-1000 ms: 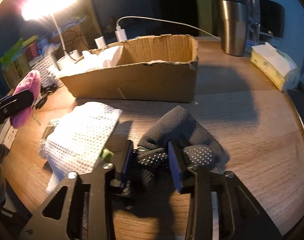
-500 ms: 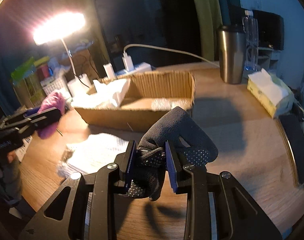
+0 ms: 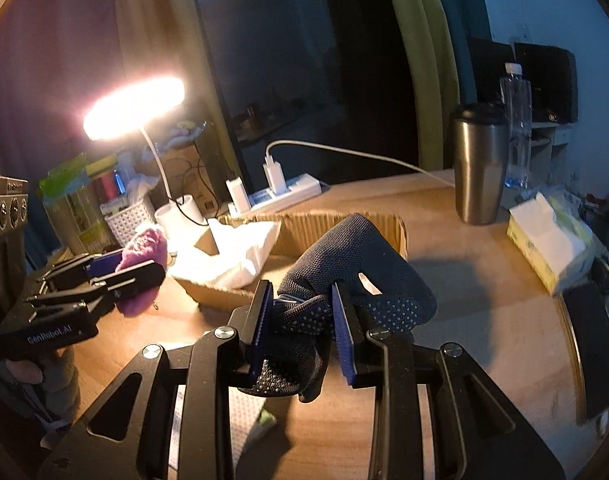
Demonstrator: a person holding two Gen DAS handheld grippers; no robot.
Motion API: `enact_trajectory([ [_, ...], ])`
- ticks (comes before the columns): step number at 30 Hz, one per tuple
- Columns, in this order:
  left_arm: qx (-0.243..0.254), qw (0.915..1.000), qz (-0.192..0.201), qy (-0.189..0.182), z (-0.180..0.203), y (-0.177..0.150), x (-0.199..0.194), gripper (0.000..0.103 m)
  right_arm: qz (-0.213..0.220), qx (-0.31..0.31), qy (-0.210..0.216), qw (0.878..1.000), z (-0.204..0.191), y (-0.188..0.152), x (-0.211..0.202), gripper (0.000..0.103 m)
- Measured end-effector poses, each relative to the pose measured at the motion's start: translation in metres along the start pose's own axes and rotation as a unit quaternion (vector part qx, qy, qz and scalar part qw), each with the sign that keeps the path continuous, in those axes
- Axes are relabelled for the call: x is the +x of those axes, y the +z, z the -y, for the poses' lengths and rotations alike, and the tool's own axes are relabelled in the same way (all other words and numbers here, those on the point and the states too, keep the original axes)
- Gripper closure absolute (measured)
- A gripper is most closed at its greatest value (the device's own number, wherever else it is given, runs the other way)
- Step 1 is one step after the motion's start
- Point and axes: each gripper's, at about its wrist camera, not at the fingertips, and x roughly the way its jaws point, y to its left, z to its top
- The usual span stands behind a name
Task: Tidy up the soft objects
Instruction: 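Carry the pink plush and grey glove over the cardboard box with both tools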
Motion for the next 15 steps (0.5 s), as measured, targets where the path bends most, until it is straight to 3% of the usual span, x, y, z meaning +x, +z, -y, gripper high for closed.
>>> enact_trajectory([
  [15,-0.012,0.9998,0.018,-0.001,-0.010,0.020,0.022,0.051,0.025,-0.010,0.008,1.000,-0.006,0.027,0.020,0.072],
])
